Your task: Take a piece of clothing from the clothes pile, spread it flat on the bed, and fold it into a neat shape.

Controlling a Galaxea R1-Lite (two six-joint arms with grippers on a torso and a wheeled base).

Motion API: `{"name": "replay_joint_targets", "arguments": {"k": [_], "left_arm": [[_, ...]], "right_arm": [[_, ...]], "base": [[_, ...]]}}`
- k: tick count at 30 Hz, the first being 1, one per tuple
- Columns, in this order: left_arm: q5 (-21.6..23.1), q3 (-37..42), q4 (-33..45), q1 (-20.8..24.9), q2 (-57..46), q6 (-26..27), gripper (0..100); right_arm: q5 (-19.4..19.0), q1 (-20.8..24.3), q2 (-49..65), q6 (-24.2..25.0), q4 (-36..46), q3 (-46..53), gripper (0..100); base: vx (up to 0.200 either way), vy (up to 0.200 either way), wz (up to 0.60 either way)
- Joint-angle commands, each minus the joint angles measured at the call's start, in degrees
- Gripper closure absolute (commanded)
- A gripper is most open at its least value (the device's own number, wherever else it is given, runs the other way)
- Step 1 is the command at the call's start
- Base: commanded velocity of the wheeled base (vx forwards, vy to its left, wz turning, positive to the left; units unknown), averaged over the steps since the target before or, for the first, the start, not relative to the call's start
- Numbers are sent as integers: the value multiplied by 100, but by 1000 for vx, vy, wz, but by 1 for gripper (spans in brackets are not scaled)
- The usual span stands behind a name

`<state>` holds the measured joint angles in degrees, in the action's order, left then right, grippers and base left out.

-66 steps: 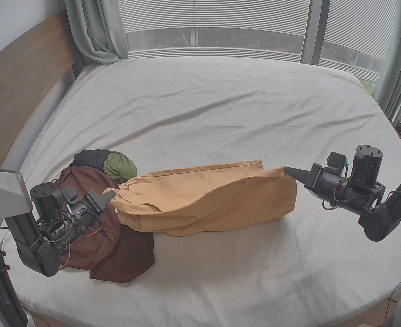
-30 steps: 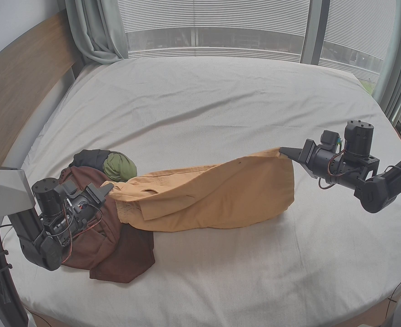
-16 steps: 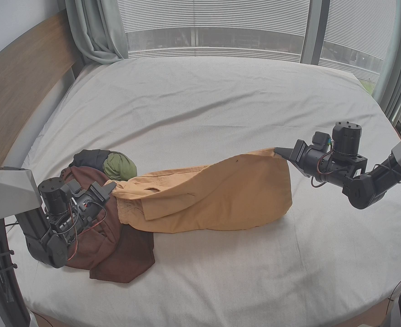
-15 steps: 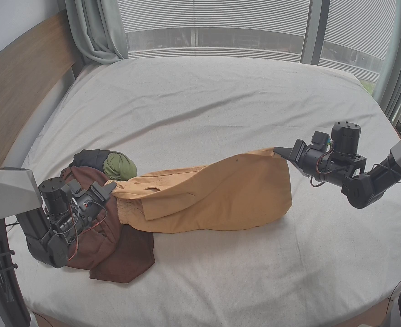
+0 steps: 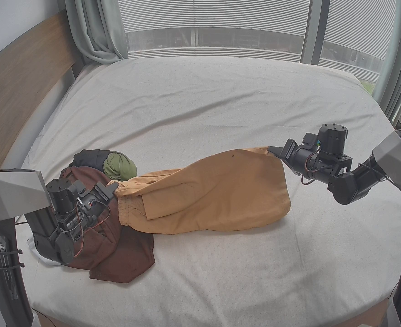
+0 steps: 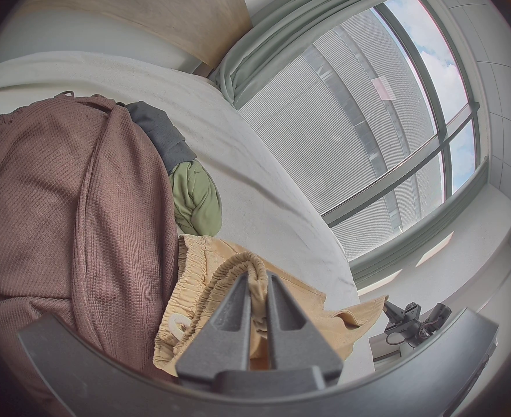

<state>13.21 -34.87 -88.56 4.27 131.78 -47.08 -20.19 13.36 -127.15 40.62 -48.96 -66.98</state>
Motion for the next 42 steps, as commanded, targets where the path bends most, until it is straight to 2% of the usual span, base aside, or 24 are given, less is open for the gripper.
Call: {"name": "replay_joint_targets", "arguments": {"k": [1,8,29,35,36,37,38,42], "left_arm": [[6,-91,-3,-5,164,-3,100],[-117,-249,6,-14,278,-3,100],[-117,-346,6,-84,322,6,100],[-117,-389,6,-93,366,6,100],[-117,-398,6,-93,366,6,0],[-109,-389,6,-93,366,6,0],[-109,-398,6,-93,375,6,0],[-135,-486,6,-101,383,-3,0]], "right_arm": [[6,0,-267,7,-17,-184,100],[164,0,-609,16,-105,-439,100],[182,-9,-864,-10,-114,-773,100],[182,-9,-1005,-37,-351,-791,100],[182,-9,-1014,-37,-351,-791,100],[182,-9,-1023,-37,-360,-791,100],[182,-9,-1023,-37,-360,-791,0],[182,0,-1023,-19,-466,-870,0]], "base": [[0,0,0],[0,0,0],[0,0,0],[0,0,0],[0,0,0],[0,0,0],[0,0,0],[0,0,0]]}}
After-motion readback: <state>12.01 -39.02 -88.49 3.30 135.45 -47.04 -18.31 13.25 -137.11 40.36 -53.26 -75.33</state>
